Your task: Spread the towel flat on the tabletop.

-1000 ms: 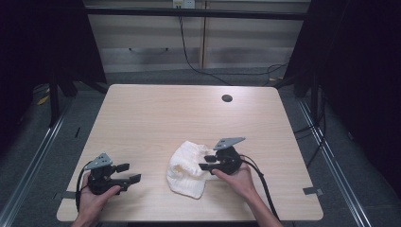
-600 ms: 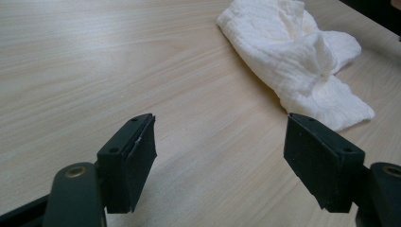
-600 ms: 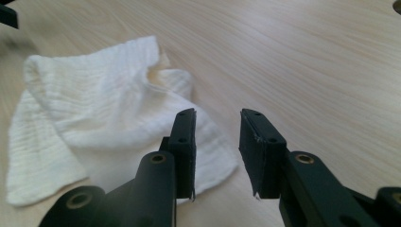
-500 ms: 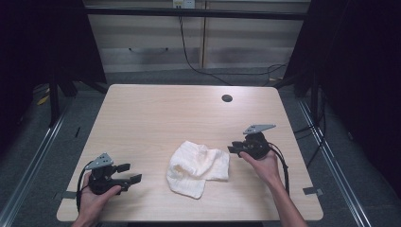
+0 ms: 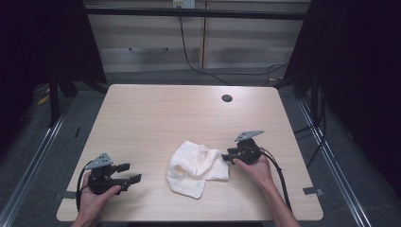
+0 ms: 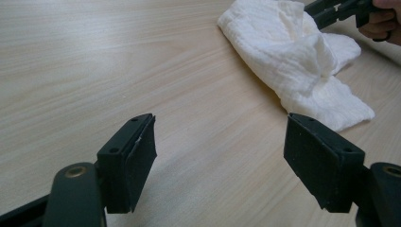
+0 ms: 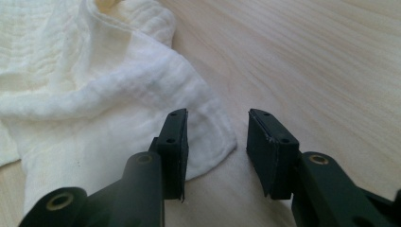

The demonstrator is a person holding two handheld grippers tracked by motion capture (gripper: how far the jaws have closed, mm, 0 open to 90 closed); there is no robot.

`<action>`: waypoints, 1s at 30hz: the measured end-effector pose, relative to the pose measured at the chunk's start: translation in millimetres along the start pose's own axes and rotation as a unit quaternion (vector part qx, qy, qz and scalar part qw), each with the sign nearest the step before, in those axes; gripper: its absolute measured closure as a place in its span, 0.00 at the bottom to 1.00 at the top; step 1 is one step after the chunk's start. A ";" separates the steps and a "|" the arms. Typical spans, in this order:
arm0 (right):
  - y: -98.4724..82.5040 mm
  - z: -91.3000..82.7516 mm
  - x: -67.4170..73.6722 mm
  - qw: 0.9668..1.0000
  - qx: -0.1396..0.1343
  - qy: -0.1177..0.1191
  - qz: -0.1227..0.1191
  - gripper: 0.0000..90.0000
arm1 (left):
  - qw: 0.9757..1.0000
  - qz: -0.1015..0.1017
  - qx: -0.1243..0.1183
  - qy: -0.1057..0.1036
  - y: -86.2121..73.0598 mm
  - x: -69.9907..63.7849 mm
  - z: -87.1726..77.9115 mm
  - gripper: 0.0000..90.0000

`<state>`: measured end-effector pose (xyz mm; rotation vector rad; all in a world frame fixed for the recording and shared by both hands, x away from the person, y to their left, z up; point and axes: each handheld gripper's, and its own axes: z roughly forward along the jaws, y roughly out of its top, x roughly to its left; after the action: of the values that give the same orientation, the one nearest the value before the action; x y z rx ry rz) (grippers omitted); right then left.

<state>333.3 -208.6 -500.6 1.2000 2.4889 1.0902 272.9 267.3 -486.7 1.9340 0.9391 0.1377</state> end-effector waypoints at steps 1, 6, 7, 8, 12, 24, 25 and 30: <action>0.0 0.6 0.4 1.000 -0.002 0.002 -0.003 0.69 | 1.000 0.000 -0.001 0.000 0.0 0.4 -0.4 0.29; -0.1 1.8 8.4 1.000 0.003 -0.005 -0.029 0.89 | 1.000 0.000 -0.002 -0.001 0.0 0.5 -0.6 0.29; -0.2 2.3 9.2 0.999 0.001 -0.002 -0.033 0.91 | 1.000 0.000 -0.001 -0.001 0.0 0.3 -0.7 0.29; -0.1 2.5 10.6 1.000 0.002 -0.003 -0.031 0.93 | 1.000 0.001 -0.001 -0.001 0.0 0.0 -0.9 0.29; -0.2 2.4 10.6 1.000 -0.001 0.004 -0.023 0.96 | 1.000 -0.001 -0.003 -0.001 -0.1 0.5 -1.9 0.29; 19.2 -42.5 1.6 0.995 -0.091 0.039 0.015 0.97 | 1.000 0.000 -0.004 0.000 0.2 -0.3 -1.4 0.29; 21.7 -45.2 2.0 0.994 -0.096 0.041 0.015 0.97 | 1.000 -0.001 -0.003 0.000 0.3 -0.3 -1.2 0.29; 41.5 -61.1 5.1 0.992 -0.120 0.050 0.008 0.97 | 1.000 -0.002 -0.004 0.000 0.2 0.0 -1.2 0.29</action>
<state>328.5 -221.0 -427.7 1.1218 2.3374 1.4389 272.5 268.1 -485.9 1.9255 0.9407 0.1384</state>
